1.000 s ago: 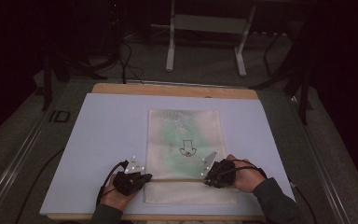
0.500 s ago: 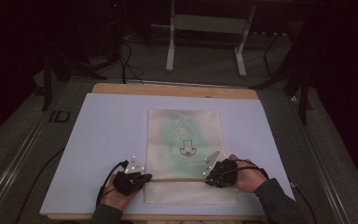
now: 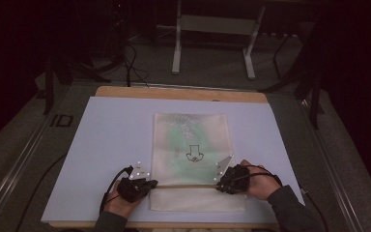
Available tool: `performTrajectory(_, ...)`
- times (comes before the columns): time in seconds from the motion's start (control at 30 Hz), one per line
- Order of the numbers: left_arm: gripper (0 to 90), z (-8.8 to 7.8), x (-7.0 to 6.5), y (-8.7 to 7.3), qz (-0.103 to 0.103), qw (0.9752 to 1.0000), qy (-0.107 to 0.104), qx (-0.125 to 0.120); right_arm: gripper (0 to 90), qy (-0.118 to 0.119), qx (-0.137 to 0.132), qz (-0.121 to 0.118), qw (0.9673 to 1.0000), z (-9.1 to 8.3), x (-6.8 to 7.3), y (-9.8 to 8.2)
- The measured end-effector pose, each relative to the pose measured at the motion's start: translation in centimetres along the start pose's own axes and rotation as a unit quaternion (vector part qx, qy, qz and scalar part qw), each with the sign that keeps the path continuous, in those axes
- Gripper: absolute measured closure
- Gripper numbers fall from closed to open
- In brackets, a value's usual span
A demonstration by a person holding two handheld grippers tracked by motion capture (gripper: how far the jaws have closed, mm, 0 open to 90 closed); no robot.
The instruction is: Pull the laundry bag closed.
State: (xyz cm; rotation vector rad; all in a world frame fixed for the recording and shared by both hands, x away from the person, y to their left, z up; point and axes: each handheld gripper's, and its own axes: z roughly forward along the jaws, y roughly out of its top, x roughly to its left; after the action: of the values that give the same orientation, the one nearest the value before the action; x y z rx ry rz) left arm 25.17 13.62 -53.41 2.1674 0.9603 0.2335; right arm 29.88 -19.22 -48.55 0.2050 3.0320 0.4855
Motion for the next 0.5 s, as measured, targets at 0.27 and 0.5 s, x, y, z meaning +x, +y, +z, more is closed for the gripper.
performTrajectory(0.27, 89.2, 0.01, -0.01, -0.01, -0.001, 1.0, 0.0, -0.001, 82.3, -0.001, -0.002, 0.005, 1.0, -0.08, -0.13, -0.48)
performTrajectory(0.5, 89.2, 0.0, -0.02, 0.0, 0.0, 1.0, 0.001, 0.0, 82.3, -0.002, -0.001, 0.008, 1.0, -0.17, -0.21, -0.83)
